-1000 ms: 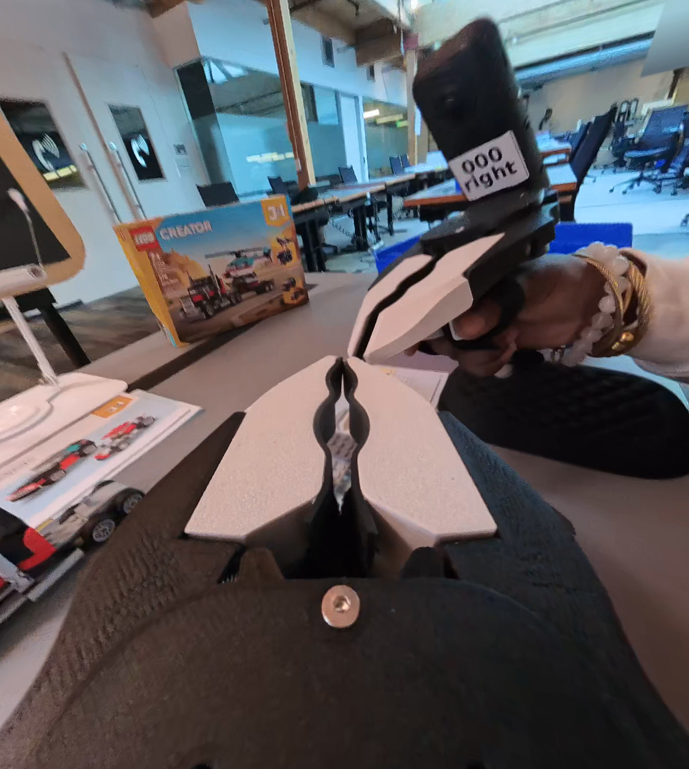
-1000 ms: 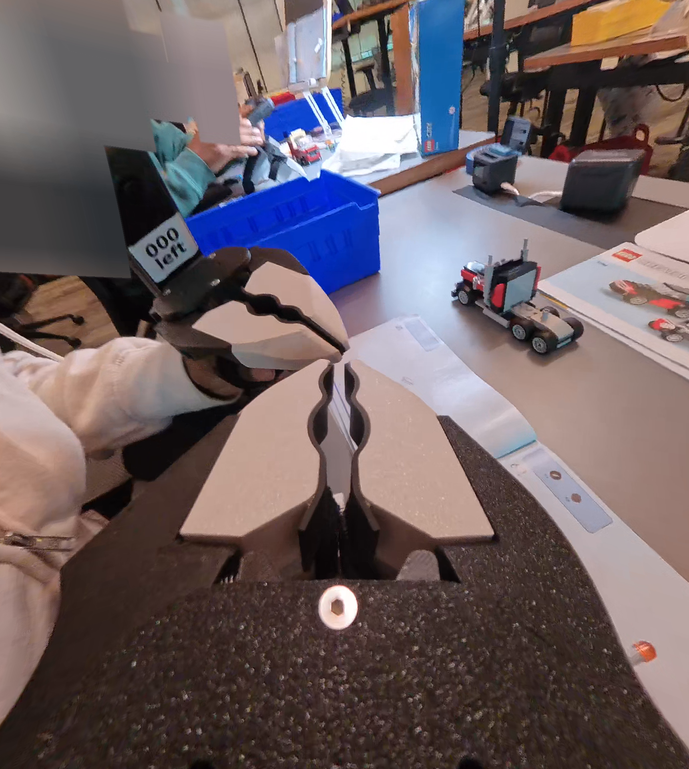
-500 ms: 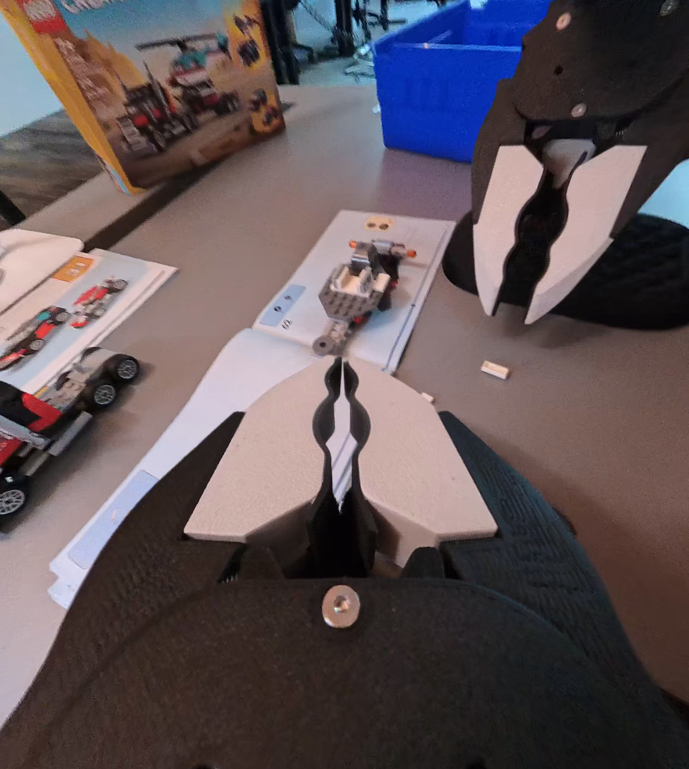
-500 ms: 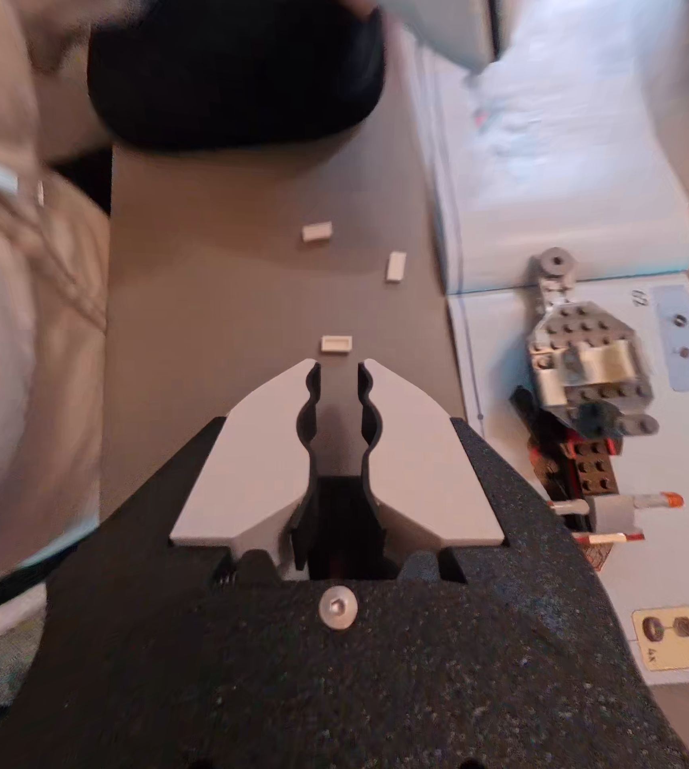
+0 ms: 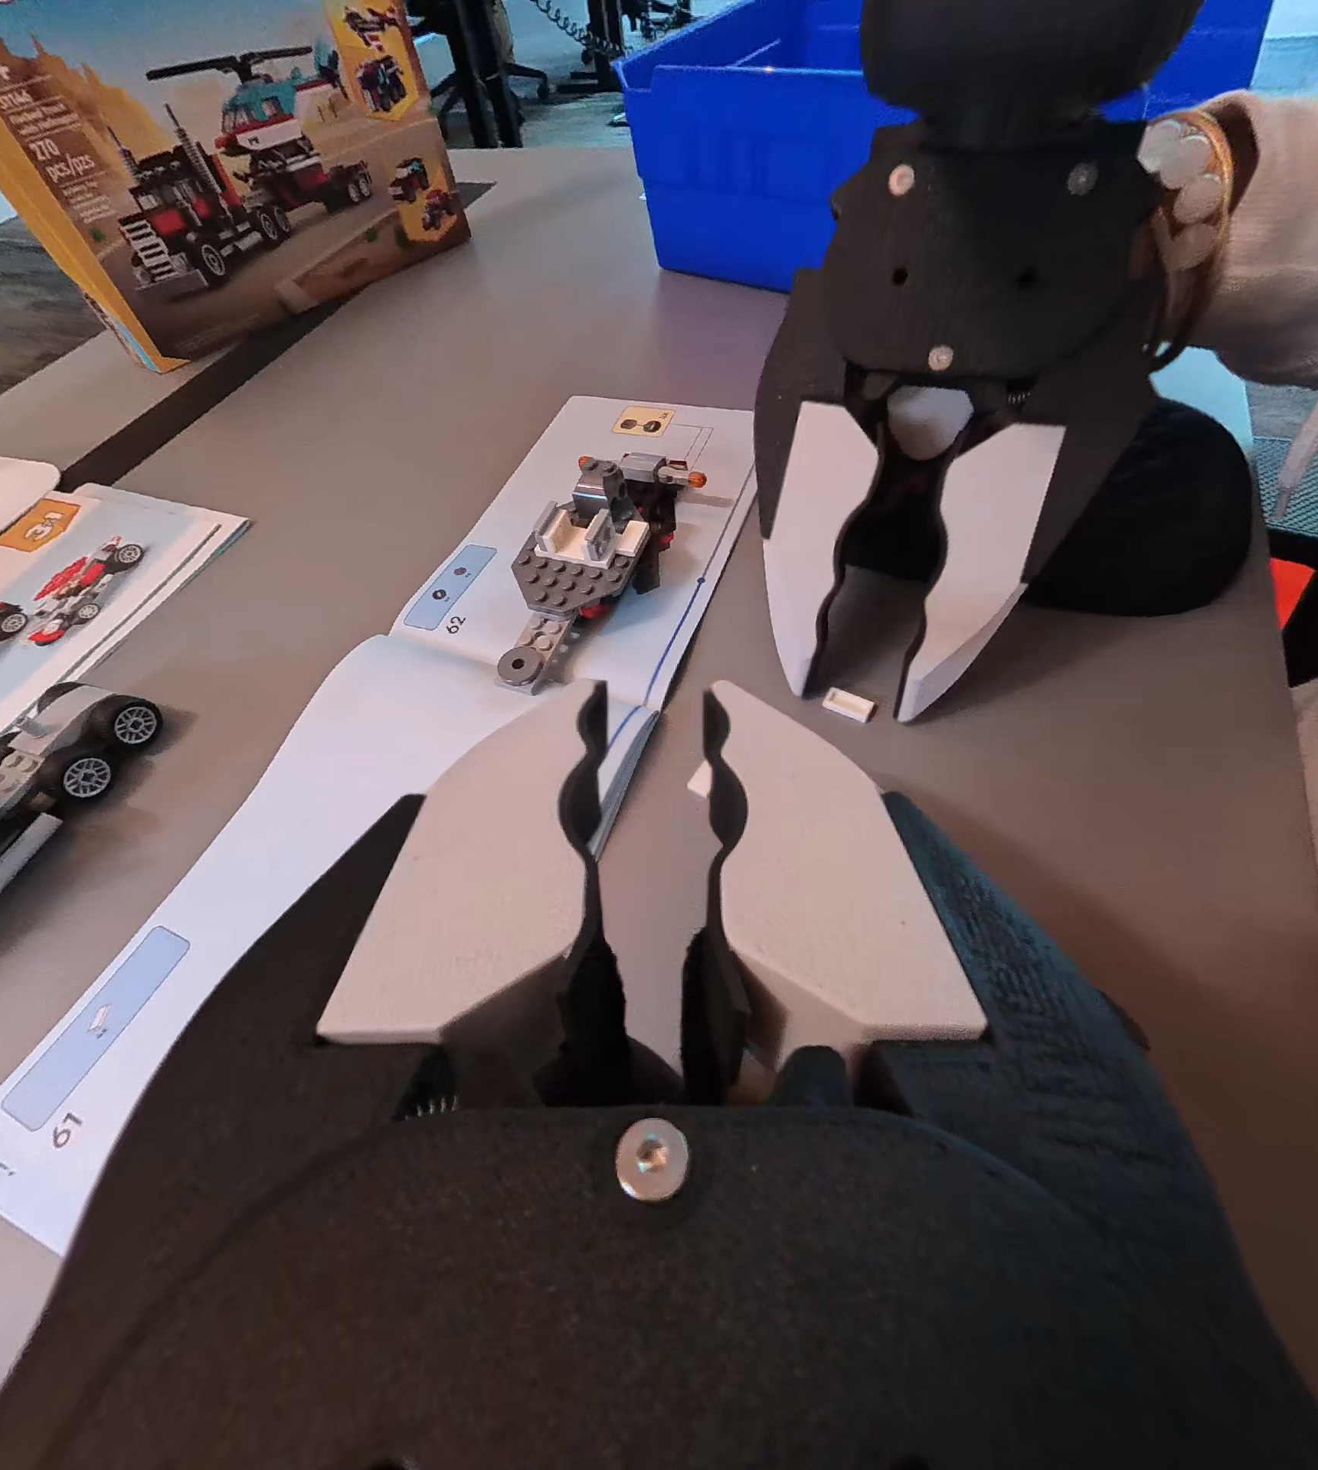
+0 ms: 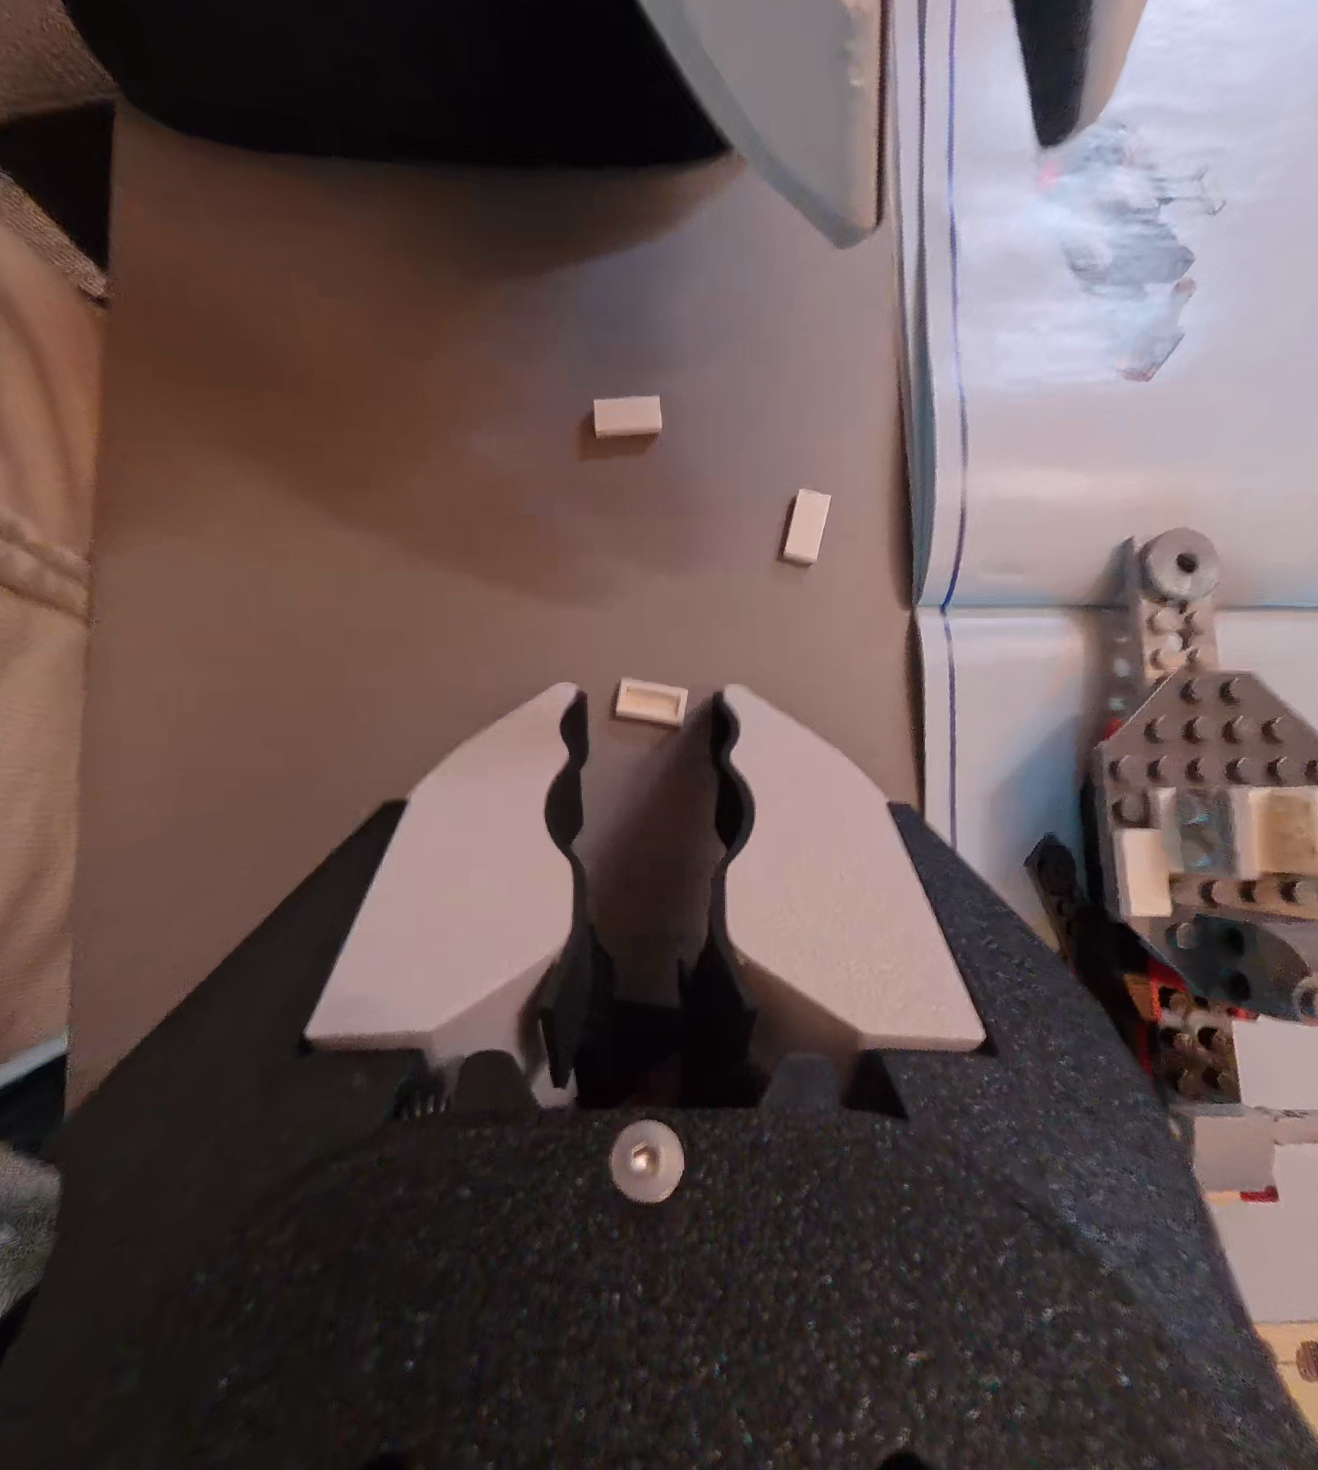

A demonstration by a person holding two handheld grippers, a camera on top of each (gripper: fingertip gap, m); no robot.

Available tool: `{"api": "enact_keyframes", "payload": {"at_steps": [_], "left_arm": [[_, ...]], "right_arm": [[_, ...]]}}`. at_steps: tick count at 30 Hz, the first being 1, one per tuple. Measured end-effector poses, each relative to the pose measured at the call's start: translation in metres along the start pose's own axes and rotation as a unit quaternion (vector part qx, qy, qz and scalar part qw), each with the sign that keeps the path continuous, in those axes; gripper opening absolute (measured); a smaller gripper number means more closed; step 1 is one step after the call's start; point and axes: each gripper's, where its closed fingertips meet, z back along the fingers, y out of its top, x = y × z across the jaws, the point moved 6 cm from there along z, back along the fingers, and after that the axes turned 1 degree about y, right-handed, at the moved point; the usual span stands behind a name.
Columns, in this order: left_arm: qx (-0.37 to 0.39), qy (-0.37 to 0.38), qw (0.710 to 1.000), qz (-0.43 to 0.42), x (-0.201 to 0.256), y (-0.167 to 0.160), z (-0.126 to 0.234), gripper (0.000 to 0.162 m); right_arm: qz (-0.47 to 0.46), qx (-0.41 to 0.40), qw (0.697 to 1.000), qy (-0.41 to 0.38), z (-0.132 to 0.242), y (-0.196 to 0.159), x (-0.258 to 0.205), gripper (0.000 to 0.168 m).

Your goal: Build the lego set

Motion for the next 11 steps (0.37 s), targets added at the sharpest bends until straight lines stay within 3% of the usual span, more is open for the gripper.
{"api": "enact_keyframes", "payload": {"at_steps": [1, 6, 9, 11], "left_arm": [[0.001, 0.004, 1.0, 0.0, 0.0, 0.0, 0.0, 0.026], [0.036, 0.035, 0.999, -0.001, -0.002, 0.005, 0.006, 0.045], [0.101, 0.061, 0.993, -0.012, -0.003, 0.014, 0.016, 0.047], [0.147, 0.072, 0.986, -0.041, -0.002, 0.021, 0.023, 0.041]], "right_arm": [[-0.001, 0.008, 1.0, -0.008, 0.0, 0.001, 0.0, 0.016], [-0.044, 0.033, 0.998, -0.029, 0.001, 0.002, 0.008, 0.016], [-0.122, 0.167, 0.978, -0.011, 0.021, 0.022, 0.021, 0.016], [-0.187, 0.288, 0.938, 0.04, 0.039, 0.04, 0.03, 0.016]]}}
